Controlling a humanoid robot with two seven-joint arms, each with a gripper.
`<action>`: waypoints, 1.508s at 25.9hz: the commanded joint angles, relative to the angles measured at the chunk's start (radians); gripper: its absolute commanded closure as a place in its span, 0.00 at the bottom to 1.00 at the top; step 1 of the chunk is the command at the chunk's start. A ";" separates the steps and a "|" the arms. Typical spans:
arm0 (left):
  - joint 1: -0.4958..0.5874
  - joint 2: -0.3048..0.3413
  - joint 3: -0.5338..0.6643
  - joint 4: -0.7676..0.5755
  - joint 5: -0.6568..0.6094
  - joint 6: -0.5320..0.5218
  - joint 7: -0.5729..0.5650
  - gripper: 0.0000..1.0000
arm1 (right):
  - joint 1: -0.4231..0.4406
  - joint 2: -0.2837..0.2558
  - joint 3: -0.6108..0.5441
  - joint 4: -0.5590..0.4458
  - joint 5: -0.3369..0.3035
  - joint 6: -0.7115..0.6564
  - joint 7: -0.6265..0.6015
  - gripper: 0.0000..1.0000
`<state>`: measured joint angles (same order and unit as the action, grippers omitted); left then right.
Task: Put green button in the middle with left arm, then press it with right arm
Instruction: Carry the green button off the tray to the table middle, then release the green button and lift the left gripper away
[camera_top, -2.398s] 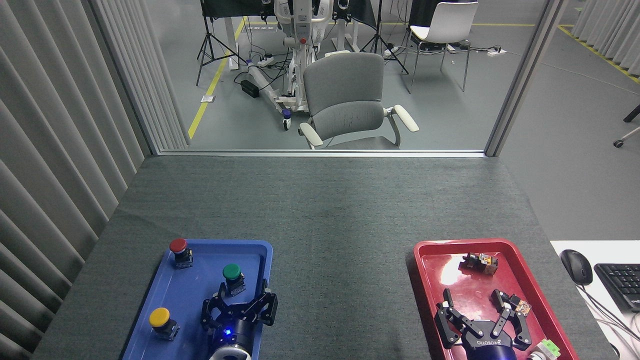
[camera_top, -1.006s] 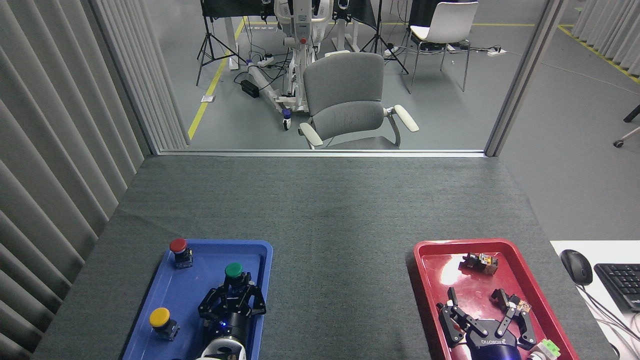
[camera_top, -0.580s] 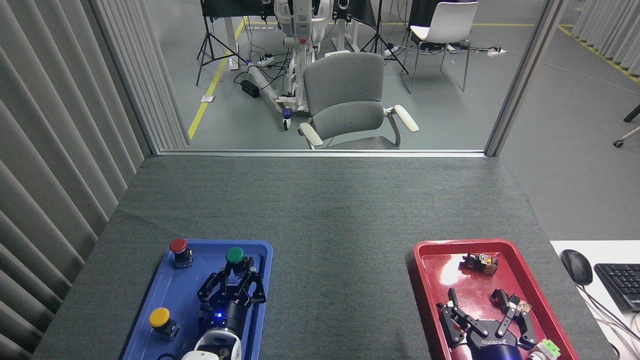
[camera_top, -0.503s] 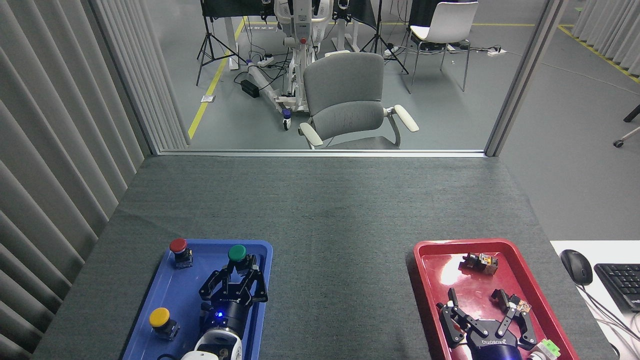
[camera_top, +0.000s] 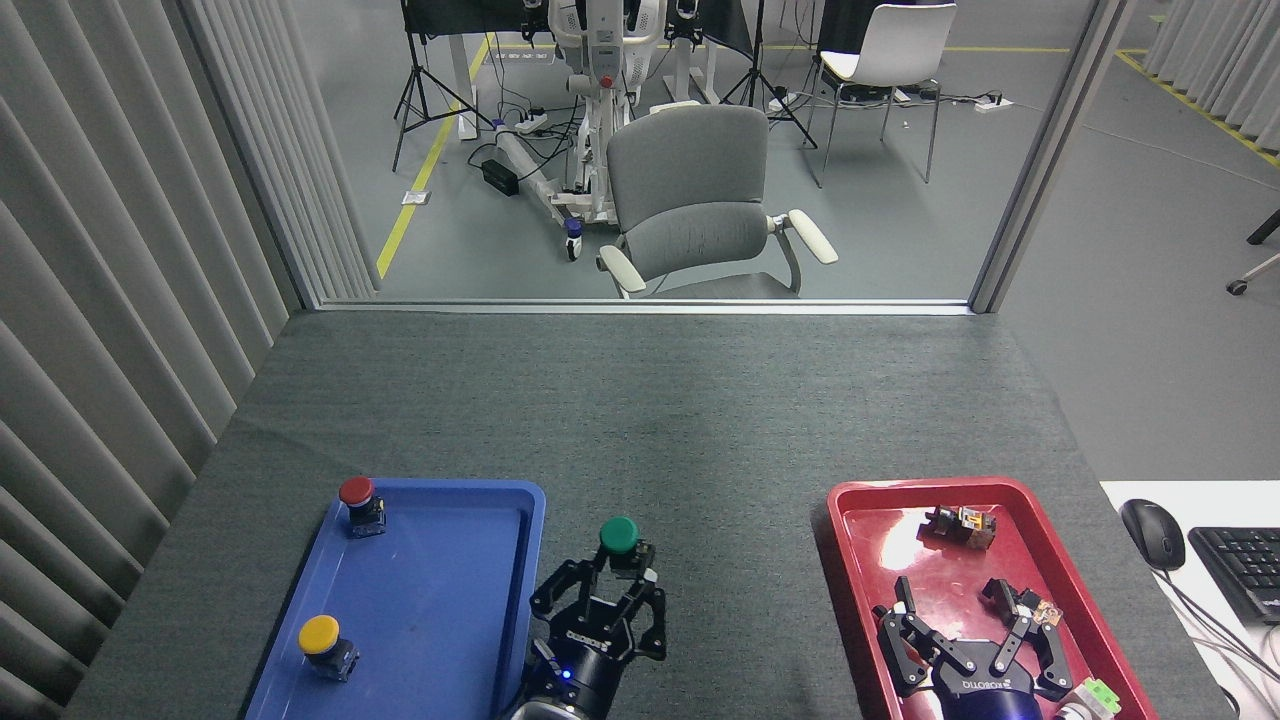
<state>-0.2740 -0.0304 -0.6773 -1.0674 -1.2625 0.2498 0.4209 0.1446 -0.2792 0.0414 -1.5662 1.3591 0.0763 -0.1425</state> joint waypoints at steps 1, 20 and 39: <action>-0.002 -0.072 -0.028 0.076 -0.006 0.008 0.024 0.71 | 0.000 0.000 0.000 0.000 0.000 -0.001 0.000 0.01; -0.008 -0.103 -0.047 0.262 -0.006 0.008 0.061 0.69 | 0.001 -0.006 -0.003 0.000 -0.009 0.002 0.000 0.01; 0.041 -0.014 -0.047 0.100 -0.006 0.002 0.079 0.01 | 0.015 -0.017 0.003 -0.011 -0.009 -0.024 -0.002 0.01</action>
<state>-0.2610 -0.0880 -0.7259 -0.8863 -1.2692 0.2519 0.5055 0.1574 -0.2924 0.0442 -1.5769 1.3504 0.0570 -0.1449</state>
